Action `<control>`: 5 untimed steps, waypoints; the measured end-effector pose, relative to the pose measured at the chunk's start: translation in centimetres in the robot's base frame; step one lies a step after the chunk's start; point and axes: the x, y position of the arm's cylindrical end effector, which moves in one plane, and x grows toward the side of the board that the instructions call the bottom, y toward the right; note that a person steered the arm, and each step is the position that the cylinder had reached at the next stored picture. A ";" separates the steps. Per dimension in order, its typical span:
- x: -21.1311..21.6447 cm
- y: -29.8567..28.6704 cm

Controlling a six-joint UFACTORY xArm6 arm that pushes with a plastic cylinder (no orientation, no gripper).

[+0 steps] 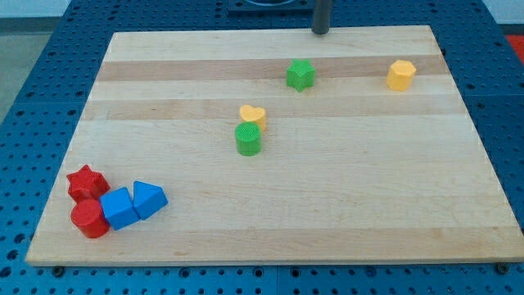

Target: Push the green star into the yellow heart

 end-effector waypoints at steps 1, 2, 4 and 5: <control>0.2 -1.1; 3.1 -2.7; 10.3 -3.2; 13.7 -3.2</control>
